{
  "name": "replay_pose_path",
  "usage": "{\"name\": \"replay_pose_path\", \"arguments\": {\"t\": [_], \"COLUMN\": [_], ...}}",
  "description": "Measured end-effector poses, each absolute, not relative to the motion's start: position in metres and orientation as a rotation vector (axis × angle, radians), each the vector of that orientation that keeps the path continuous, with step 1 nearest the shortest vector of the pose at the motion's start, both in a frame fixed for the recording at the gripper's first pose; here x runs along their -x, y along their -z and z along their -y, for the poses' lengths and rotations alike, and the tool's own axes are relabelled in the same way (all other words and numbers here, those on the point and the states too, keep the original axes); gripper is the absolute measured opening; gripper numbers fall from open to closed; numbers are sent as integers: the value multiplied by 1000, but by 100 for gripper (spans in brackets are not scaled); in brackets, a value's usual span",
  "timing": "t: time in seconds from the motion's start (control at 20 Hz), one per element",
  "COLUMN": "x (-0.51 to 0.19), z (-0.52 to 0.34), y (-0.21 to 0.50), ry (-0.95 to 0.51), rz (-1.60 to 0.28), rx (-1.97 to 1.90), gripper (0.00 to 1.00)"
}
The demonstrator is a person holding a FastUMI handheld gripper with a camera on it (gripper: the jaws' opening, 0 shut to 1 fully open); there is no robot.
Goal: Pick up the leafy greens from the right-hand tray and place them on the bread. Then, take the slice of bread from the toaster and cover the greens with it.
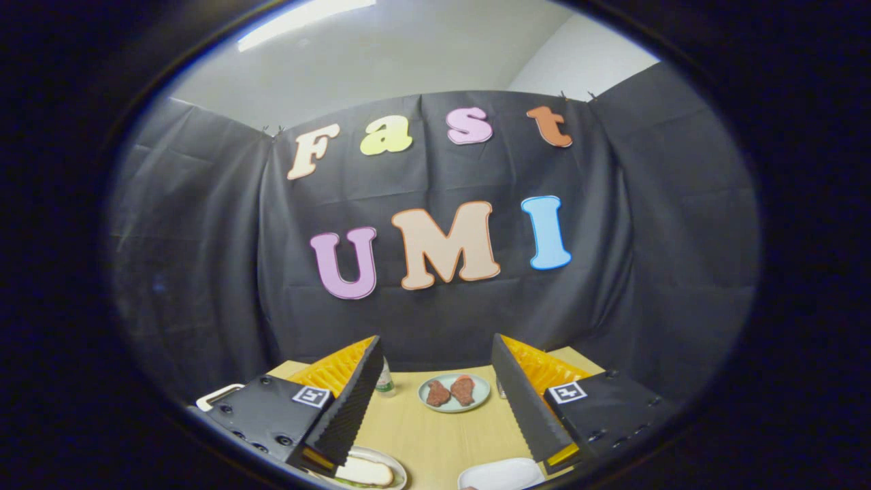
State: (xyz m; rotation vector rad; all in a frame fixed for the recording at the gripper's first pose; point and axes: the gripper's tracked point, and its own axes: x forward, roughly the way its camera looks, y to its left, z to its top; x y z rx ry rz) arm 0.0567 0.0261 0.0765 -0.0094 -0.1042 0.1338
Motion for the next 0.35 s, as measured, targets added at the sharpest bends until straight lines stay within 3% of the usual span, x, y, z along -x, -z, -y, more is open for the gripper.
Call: {"name": "replay_pose_path", "arguments": {"t": [0.35], "x": [-40], "z": [-9], "y": [-81], "ry": [-115], "rz": [112], "rx": [10], "gripper": [99]}}
